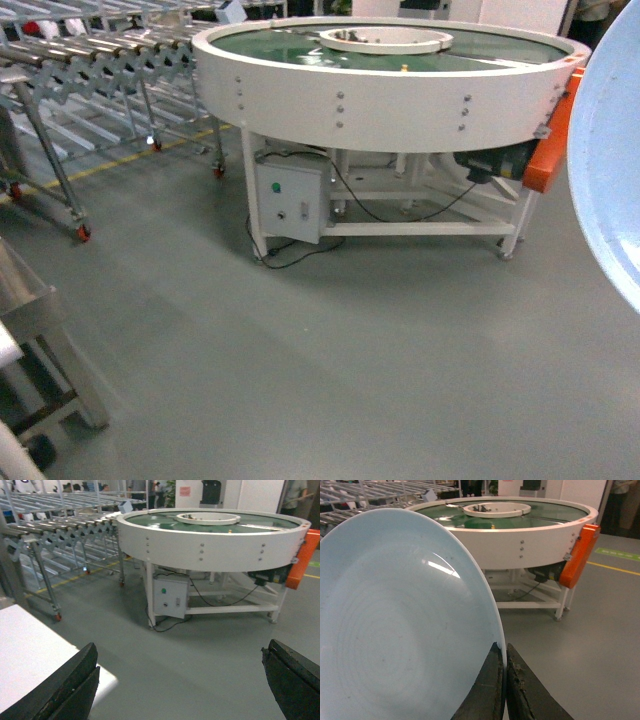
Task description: Place blue tray on left shelf second layer neatly
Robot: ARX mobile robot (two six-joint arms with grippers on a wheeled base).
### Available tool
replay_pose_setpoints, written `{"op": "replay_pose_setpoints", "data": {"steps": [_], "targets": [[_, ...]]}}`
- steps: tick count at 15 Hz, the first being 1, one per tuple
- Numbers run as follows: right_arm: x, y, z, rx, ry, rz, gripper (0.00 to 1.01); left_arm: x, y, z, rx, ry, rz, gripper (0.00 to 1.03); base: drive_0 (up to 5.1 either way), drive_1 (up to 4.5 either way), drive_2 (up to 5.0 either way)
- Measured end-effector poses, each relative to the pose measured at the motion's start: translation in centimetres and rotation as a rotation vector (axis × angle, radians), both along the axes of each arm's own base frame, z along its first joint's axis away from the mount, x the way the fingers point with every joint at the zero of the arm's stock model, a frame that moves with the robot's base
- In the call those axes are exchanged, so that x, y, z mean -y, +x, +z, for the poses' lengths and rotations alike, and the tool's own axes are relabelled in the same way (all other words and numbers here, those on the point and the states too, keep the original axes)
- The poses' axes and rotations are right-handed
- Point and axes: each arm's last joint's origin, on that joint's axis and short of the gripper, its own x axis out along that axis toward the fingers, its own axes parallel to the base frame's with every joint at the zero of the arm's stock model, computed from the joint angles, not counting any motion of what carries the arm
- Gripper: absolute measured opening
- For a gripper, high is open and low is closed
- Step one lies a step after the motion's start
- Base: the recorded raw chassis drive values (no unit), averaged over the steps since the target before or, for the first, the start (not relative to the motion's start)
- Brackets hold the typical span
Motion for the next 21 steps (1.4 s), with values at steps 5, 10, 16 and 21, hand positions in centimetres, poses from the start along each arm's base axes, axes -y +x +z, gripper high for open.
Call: {"op": "replay_pose_setpoints", "data": {"steps": [5,10,16,21], "targets": [[0.02,0.00,0.01,0.001,0.000,-0.007,0.02,0.01,0.00,-0.01,-0.002,0.000,-0.003,0.98,-0.4,-1.88,-1.9],[-0.01,0.00,0.08,0.008,-0.001,0.002,0.02,0.00,0.00,-0.01,-0.002,0.000,0.003,0.98,0.9,-1.81,-4.3],[0.00,0.00,0.01,0.001,0.000,0.000,0.02,0.00,0.00,-0.02,-0.003,0.000,0.002,0.98,1.8,-0.58,-6.6],[0.00,0.06,-0.05,-0.003,0.000,0.000,0.02,0.00,0.00,-0.02,-0.003,0.000,0.000,0.98,-0.1,-1.00,-3.4]]}}
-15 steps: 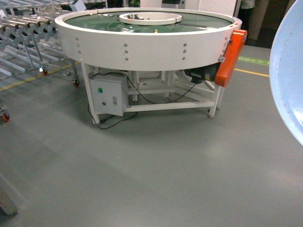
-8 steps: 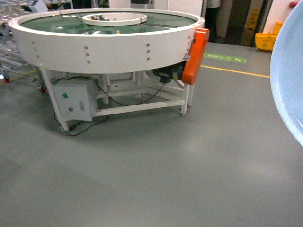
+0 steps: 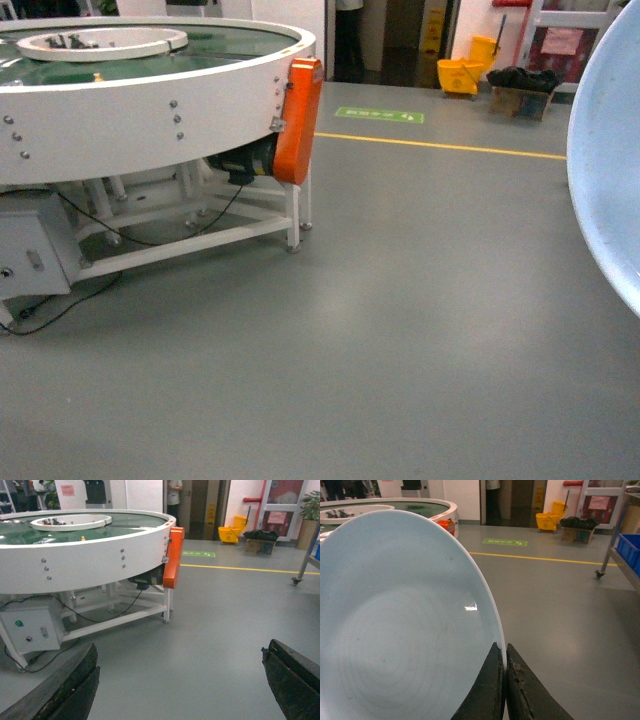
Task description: Place blue tray on left shelf second layer neatly
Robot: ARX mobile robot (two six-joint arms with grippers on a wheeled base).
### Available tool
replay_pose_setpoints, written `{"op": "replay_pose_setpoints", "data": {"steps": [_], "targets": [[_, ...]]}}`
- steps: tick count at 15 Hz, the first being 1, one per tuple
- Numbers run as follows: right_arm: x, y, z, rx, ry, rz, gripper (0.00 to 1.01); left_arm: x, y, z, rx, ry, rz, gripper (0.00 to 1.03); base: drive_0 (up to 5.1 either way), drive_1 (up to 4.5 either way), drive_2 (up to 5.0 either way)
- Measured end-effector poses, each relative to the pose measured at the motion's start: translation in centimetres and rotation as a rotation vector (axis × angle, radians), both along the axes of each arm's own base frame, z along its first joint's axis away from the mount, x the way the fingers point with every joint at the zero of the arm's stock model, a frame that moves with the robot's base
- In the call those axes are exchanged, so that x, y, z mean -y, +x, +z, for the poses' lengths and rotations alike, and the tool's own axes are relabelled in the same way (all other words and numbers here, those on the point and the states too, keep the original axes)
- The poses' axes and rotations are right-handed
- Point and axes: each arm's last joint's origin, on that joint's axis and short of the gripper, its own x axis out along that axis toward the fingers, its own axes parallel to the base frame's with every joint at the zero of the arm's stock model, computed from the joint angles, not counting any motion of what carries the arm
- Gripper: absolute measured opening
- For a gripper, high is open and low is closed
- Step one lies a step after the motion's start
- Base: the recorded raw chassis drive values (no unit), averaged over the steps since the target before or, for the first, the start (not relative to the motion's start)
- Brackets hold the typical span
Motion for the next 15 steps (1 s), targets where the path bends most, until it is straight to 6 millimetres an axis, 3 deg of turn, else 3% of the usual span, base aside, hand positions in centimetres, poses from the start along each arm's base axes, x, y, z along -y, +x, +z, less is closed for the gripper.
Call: {"op": "replay_pose_setpoints", "data": {"steps": [15], "targets": [[-0.01,-0.06,0.07,0.005,-0.001,0.000,0.02,0.00,0.00,0.01,0.001,0.000,0.000,0.98,-1.6,-1.62,-1.6]]}}
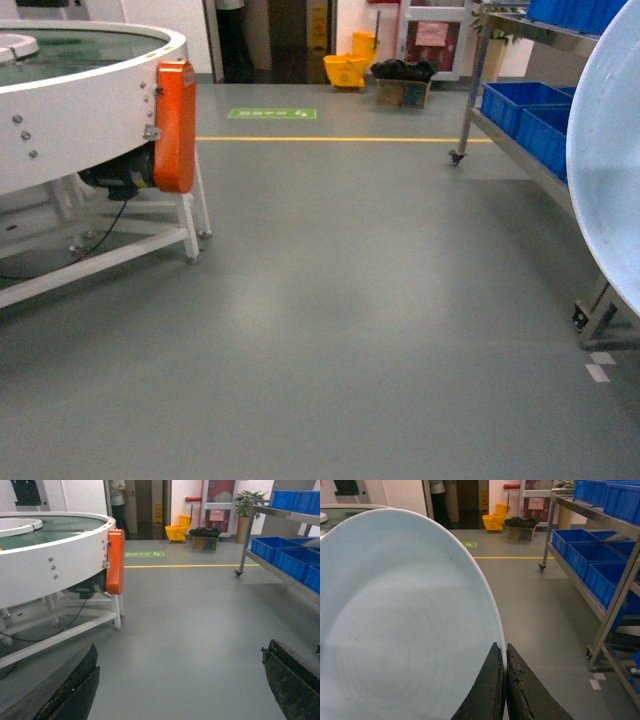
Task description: Place blue tray on left shelf second layer neatly
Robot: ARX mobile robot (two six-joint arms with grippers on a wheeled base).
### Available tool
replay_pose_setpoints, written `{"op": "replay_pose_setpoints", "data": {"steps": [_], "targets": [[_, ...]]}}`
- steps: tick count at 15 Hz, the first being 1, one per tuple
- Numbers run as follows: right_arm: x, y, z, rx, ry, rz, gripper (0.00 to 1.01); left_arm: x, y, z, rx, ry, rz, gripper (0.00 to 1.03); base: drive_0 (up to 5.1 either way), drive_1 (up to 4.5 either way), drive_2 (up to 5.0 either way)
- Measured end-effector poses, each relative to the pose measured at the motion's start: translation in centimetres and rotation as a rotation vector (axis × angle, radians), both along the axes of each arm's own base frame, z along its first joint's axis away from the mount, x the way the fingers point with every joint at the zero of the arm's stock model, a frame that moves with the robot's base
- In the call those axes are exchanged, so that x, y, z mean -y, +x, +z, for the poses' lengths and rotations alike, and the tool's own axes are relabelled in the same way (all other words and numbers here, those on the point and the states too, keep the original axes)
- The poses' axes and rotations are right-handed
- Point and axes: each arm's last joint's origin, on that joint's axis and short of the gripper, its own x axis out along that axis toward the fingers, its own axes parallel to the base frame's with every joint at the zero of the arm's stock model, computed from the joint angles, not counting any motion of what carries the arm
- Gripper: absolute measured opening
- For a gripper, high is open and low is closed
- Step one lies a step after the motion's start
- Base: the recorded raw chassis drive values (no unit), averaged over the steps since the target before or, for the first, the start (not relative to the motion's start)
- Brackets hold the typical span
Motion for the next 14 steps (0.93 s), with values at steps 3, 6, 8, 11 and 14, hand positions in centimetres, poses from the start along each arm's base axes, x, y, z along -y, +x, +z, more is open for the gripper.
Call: {"op": "replay_pose_setpoints", "data": {"steps": [3,6,8,11,14], "targets": [[0.01,0.00,0.00,0.000,0.000,-0.001,0.02,0.00,0.00,0.00,0.000,0.000,0.000,0.98,-1.5,-1.52,-1.5],[0.00,0.00,0.00,0.000,0.000,0.000,0.02,0.00,0.00,0.00,0.000,0.000,0.000,0.98,-1.6,-1.58,-1.6],[-0.01,-0.06,0.07,0.006,-0.001,0.000,0.02,0.00,0.00,-0.02,-0.002,0.000,0.000,0.98,-1.6,2.43,-5.7],[0.01,0.00,0.01,0.001,0.000,0.000,0.02,0.00,0.00,0.02,0.002,0.000,0.000,0.98,-1.6,2.45,-5.6],[0.00,0.00,-0.01,-0.001,0.000,0.000,0.02,0.00,0.00,0.00,0.000,0.000,0.000,0.98,-1.6,2.42,-5.7]]}}
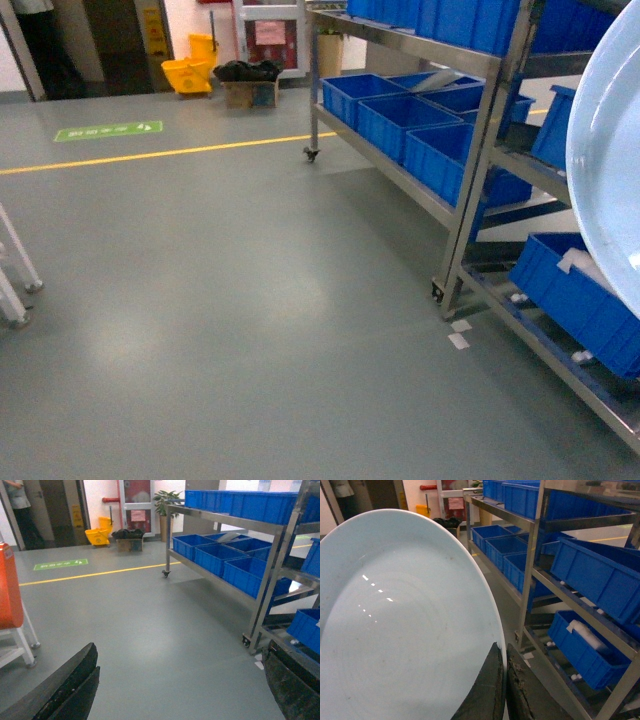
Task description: Place blue tray on left shelf second layer neatly
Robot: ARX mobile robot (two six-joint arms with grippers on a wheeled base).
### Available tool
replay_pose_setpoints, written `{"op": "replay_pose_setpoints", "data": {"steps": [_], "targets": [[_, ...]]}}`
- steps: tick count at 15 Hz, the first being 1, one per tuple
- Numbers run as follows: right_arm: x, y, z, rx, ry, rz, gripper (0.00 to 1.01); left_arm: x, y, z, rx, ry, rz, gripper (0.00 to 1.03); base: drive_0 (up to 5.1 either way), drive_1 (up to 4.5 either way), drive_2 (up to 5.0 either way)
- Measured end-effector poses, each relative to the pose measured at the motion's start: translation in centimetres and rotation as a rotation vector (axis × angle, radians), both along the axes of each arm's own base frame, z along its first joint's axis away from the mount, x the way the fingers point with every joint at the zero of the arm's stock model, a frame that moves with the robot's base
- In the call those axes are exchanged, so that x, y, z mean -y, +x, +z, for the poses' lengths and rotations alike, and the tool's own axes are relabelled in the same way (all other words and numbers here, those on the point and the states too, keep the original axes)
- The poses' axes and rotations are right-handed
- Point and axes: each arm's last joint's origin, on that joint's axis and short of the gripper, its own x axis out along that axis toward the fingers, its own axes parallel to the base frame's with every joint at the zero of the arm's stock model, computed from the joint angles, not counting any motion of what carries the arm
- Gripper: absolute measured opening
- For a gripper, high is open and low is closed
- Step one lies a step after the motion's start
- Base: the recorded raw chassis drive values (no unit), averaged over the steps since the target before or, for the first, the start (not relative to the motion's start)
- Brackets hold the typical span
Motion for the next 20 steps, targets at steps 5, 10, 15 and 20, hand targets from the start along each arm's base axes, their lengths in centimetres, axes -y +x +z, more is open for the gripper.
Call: {"op": "replay_pose_setpoints", "data": {"steps": [5,10,15,20], "targets": [[0.00,0.00,0.04,0.004,0.000,0.000,0.02,0.00,0.00,0.01,0.001,0.000,0.000,0.98,-1.7,2.35,-5.8],[0.00,0.00,0.01,0.001,0.000,0.000,0.02,0.00,0.00,0.00,0.000,0.000,0.000,0.98,-1.6,-0.18,-3.0],[0.01,0.00,0.02,0.002,0.000,-0.001,0.02,0.00,0.00,0.00,0.000,0.000,0.000,0.98,-1.6,-1.60,-1.6],[0.01,0.00,0.01,0.001,0.000,-0.001,0.02,0.00,0.00,0.00,0.000,0.000,0.000,0.98,-1.7,-1.67,-1.7]]}}
